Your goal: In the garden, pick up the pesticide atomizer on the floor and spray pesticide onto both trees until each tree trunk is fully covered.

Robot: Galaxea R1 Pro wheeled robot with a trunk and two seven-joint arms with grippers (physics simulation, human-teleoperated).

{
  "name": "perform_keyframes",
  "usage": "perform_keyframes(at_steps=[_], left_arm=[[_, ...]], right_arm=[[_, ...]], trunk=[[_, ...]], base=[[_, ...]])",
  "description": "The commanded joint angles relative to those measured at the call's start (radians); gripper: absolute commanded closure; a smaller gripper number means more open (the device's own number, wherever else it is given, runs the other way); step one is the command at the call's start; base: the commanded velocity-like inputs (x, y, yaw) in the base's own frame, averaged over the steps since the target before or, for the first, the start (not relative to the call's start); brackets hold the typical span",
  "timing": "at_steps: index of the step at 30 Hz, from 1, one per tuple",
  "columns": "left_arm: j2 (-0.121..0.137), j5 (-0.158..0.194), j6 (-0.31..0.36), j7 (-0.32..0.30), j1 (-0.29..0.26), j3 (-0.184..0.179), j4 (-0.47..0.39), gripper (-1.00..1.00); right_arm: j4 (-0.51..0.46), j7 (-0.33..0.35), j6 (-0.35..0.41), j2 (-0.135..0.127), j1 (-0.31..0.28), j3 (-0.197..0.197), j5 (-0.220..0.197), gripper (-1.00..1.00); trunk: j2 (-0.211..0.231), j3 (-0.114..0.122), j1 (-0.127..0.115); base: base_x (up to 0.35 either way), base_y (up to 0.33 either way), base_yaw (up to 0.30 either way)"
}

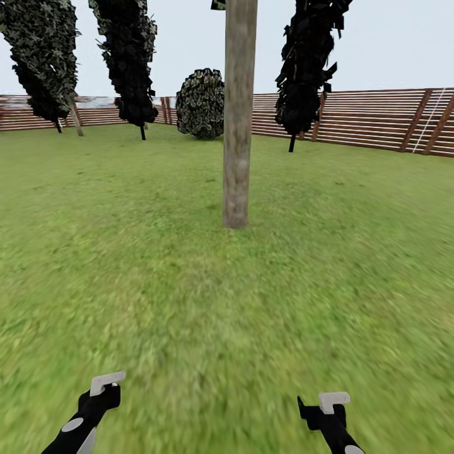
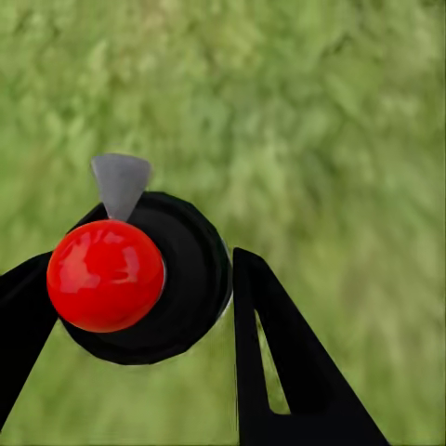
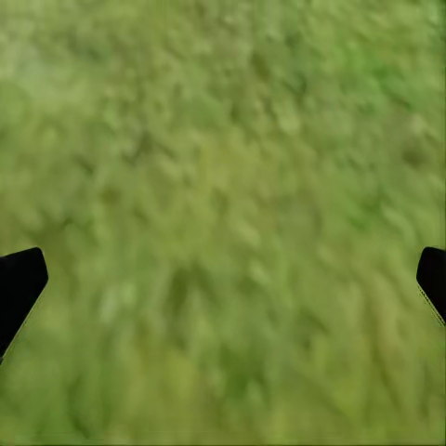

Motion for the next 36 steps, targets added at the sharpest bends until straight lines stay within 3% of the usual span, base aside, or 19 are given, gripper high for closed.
perform_keyframes(at_steps=[1, 27, 36], left_arm=[[0.000, 0.009, -0.003, 0.000, -0.001, -0.001, 0.001, 1.00], [0.000, 0.008, -0.003, 0.001, -0.001, -0.001, 0.002, 1.00], [0.000, 0.008, -0.003, 0.001, -0.001, -0.001, 0.001, 1.00]], right_arm=[[0.001, 0.000, -0.003, 0.000, -0.001, 0.000, 0.003, -1.00], [0.001, 0.000, -0.003, 0.000, -0.001, 0.000, 0.003, -1.00], [0.001, 0.000, -0.003, 0.000, -0.001, 0.000, 0.002, -1.00]], trunk=[[0.000, -0.001, 0.000], [0.000, -0.001, 0.000], [0.000, -0.001, 0.000]], base=[[0.337, 0.000, 0.000], [0.337, 0.000, 0.000], [0.337, 0.000, -0.138]])
